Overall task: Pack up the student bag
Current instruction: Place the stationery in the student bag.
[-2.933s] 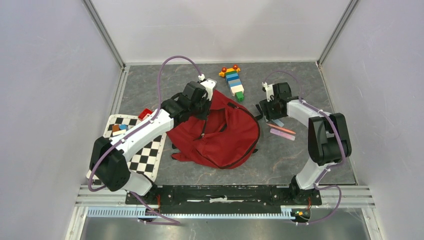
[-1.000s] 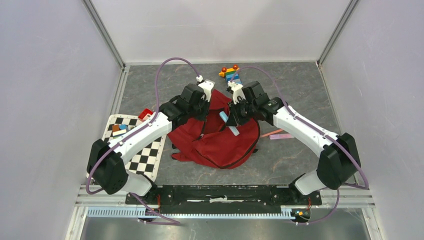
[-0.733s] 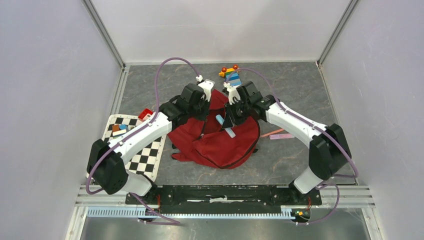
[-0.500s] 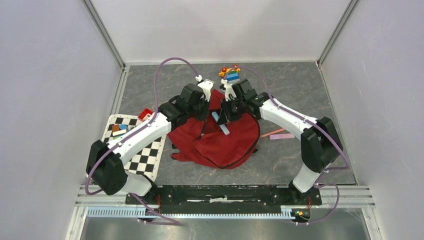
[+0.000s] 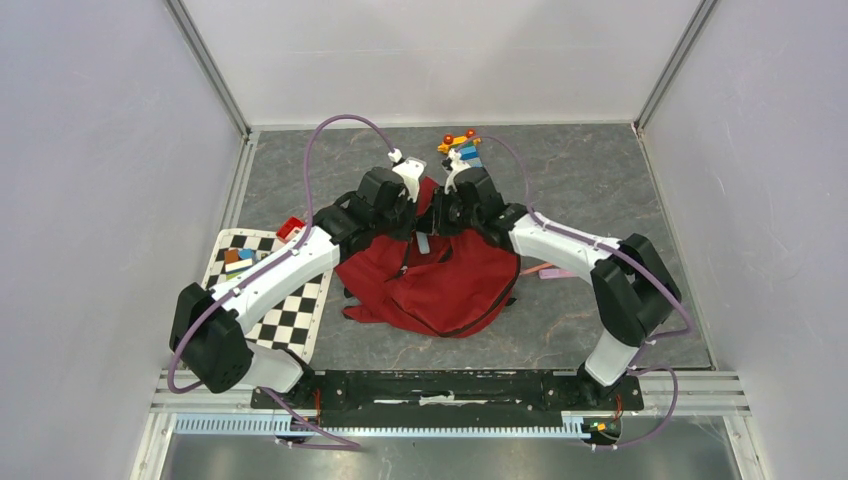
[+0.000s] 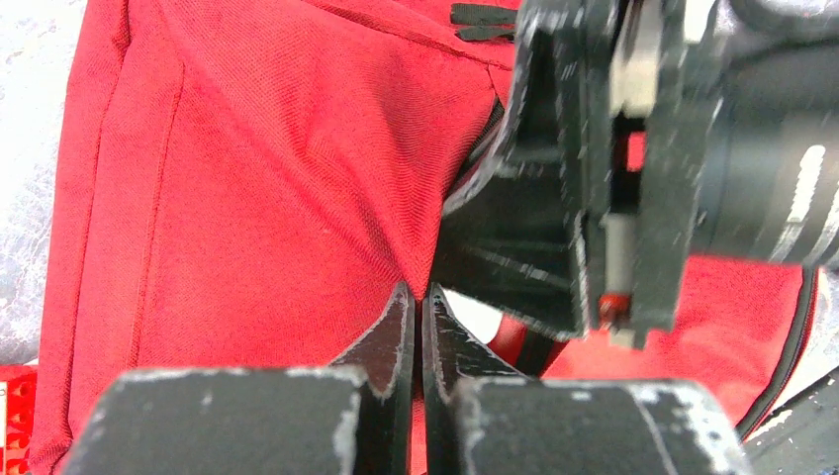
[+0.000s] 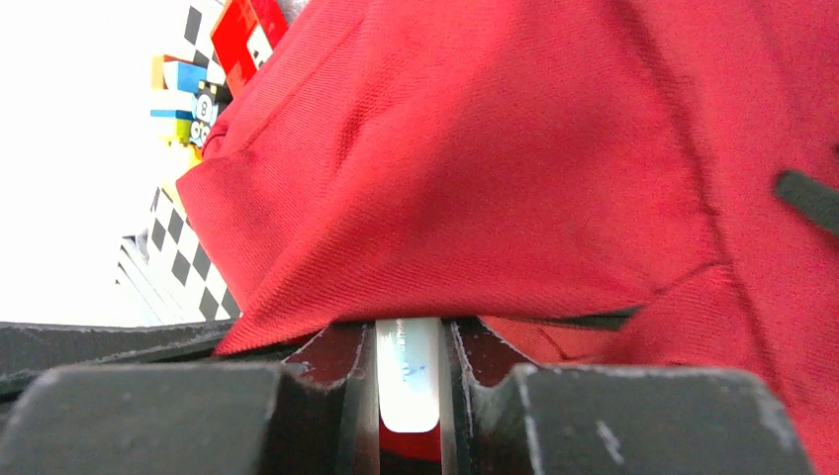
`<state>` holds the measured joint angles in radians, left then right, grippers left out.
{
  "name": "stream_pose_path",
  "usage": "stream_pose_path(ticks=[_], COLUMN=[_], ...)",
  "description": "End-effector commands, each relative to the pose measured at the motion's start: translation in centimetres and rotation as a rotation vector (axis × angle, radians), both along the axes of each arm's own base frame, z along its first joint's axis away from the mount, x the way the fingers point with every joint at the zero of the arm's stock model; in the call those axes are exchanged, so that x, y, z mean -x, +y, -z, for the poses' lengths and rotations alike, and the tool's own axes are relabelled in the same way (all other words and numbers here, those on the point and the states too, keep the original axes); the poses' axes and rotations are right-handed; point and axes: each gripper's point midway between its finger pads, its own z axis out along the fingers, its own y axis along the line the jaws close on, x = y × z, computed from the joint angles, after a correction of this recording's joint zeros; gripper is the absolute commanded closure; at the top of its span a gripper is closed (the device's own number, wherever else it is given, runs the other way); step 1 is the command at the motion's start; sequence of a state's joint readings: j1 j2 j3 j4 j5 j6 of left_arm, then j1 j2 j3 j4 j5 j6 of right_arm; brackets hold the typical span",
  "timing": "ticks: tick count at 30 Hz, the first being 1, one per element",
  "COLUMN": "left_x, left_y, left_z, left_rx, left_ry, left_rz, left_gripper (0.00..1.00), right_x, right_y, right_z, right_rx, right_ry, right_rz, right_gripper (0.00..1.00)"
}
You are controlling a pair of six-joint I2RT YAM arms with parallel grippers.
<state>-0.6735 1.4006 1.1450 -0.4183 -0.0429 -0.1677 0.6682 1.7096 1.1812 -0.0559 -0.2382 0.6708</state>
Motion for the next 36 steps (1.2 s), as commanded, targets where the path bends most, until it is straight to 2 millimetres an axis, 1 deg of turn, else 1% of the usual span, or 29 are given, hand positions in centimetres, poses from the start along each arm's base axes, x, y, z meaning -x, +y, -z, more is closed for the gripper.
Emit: stream_pose_path(ticks=[1, 6, 9, 13, 16, 21, 23, 24, 26, 28, 30, 32, 33, 34, 36], left_x=[0.2, 0.2, 0.2, 0.1, 0.1, 0.1, 0.0, -0.1, -0.1, -0.2, -0.4, -0.4, -0.5, -0.4, -0.5], left_y=[-1.1, -1.1, -1.0, -0.9, -0.8, -0.8, -0.6, -0.5, -0.4, -0.3, -0.1, 0.0, 0.0, 0.0, -0.1], left_z=[-2.9, -2.9, -2.8, -2.9, -3.0, -2.8, -2.9, -2.9, -3.0, -2.9, -2.6, -2.5, -2.5, -2.4, -2.1], left_rx=[0.1, 0.101, 0.098, 0.096, 0.096, 0.089, 0.083, 0.081, 0.078, 0.07, 0.056, 0.05, 0.05, 0.05, 0.051], left_ry=[-0.042, -0.043, -0.043, -0.049, -0.052, -0.051, -0.055, -0.06, -0.065, -0.064, -0.058, -0.056, -0.056, -0.054, -0.048], left_rz=[0.013, 0.013, 0.012, 0.009, 0.007, 0.006, -0.001, -0.006, -0.012, -0.02, -0.03, -0.034, -0.035, -0.034, -0.034], left_gripper=[0.98, 0.98, 0.98, 0.98, 0.98, 0.98, 0.98, 0.98, 0.98, 0.98, 0.98, 0.98, 0.98, 0.98, 0.98], right_x=[-1.6, -1.6, -1.8, -1.6, -1.4, -0.9, -0.4, -0.2, 0.6, 1.9, 3.2, 4.4, 4.9, 5.3, 5.5], right_y=[3.1, 3.6, 3.2, 2.3, 1.7, 1.1, 0.7, 0.5, 0.0, -0.5, -1.8, -3.7, -4.8, -5.9, -8.3], right_z=[-3.3, -2.0, -1.3, -1.2, -1.0, -1.4, -1.8, -1.7, -2.3, -2.9, -3.4, -4.2, -4.1, -4.5, -4.7], right_rx=[-0.139, -0.172, -0.115, -0.077, -0.054, -0.035, -0.029, -0.024, -0.032, -0.045, -0.037, -0.017, 0.013, 0.041, 0.149], right_ry=[-0.171, -0.232, -0.288, -0.32, -0.329, -0.365, -0.38, -0.381, -0.393, -0.405, -0.419, -0.449, -0.457, -0.478, -0.498], right_rz=[0.108, 0.155, 0.166, 0.181, 0.186, 0.161, 0.148, 0.143, 0.123, 0.09, 0.071, 0.078, 0.081, 0.084, 0.103], right_gripper=[1.0, 1.0, 0.92, 0.69, 0.58, 0.47, 0.43, 0.42, 0.37, 0.35, 0.34, 0.3, 0.28, 0.27, 0.26])
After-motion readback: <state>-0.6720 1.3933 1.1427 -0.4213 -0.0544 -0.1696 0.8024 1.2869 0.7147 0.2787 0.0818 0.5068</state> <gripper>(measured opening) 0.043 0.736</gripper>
